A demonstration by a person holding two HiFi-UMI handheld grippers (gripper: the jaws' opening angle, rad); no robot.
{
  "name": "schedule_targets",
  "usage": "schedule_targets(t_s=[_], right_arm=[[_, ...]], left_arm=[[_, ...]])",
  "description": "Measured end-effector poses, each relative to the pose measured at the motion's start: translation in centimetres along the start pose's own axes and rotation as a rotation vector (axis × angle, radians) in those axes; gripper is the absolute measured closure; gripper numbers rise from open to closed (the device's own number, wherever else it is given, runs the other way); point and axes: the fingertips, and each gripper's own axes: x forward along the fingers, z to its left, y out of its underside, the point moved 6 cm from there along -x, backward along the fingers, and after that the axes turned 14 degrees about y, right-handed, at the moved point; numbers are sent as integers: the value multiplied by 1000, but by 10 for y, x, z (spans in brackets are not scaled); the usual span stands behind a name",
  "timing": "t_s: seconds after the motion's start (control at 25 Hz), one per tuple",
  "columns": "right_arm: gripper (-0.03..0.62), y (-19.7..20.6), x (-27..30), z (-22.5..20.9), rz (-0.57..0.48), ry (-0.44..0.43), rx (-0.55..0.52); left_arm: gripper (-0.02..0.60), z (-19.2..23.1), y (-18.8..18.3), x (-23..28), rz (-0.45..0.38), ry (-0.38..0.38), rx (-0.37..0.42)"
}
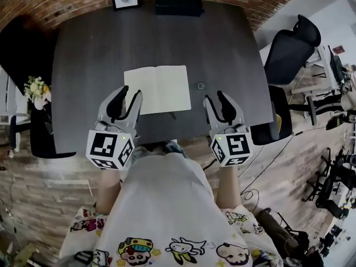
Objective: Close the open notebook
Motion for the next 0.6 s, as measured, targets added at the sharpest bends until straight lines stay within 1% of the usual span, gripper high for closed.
schedule_targets(t_s=[0.12,0.28,0.44,0.6], right_arm=[[445,0,14,-12,-6,-75,-17],[444,4,23,-16,1,-131,-21],[444,8,30,-14,16,-168,-21],[444,12,41,-11,45,-172,-20]], left_arm=[[446,-9,6,1,-15,-73,-20],[446,-17,12,0,-17,-129,-34],[446,-17,14,-4,-20,-164,-49],[446,-11,19,-4,-23,-164,-91]])
